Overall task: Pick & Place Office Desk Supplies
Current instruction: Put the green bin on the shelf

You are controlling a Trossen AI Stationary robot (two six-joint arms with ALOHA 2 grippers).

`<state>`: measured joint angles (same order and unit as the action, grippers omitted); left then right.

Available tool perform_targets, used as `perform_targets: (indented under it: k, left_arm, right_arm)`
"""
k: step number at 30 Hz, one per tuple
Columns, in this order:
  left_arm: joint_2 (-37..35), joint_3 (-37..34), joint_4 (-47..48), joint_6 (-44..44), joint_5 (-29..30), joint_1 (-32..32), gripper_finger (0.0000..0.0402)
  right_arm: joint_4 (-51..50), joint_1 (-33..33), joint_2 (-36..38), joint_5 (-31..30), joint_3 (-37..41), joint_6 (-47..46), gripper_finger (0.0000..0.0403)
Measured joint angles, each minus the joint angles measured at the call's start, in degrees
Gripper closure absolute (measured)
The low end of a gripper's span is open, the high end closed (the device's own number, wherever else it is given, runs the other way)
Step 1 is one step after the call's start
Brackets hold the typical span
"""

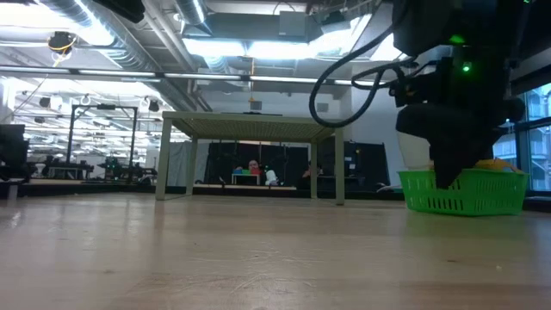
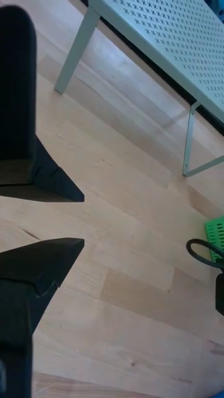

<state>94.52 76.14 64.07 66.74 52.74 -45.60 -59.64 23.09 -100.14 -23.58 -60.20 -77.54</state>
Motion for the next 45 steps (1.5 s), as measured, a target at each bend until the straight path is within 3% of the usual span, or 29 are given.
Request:
perform_targets:
  k: [9,20,27,35,40,45]
  left_arm:
    - [0.0,0.0,-0.02,0.0,0.21,0.0,0.0304]
    - [0.0,0.0,0.0,0.0,-0.42,-0.04,0.0304]
    - [0.0,0.0,-0.02,0.0,-0.32,-0.04,0.0304]
    - [0.0,0.0,-0.02,0.0,0.22,-0.04,0.0304]
    - [0.0,0.0,-0.02,0.0,0.29,-0.04,0.0304]
    - [0.0,0.0,-0.02,-2.04,0.32,-0.04,0.0304]
  right_arm:
    - [-0.19,0.0,0.0,-0.01,0.0,0.77,0.0387]
    - [-2.91,3.34,1.4,2.17,-0.94,3.61,0.0392]
    - [-15.91,10.15,1.64,1.77,-12.07,6.0,0.0392]
    - [-26.05,14.63,1.67,-7.48,-28.95,11.77,0.0392]
    - [-25.55,14.11,1.68,-16.84,-35.25,23.54,0.0392]
    - [-20.9,9.14,1.68,-18.46,-38.38,37.32,0.0392]
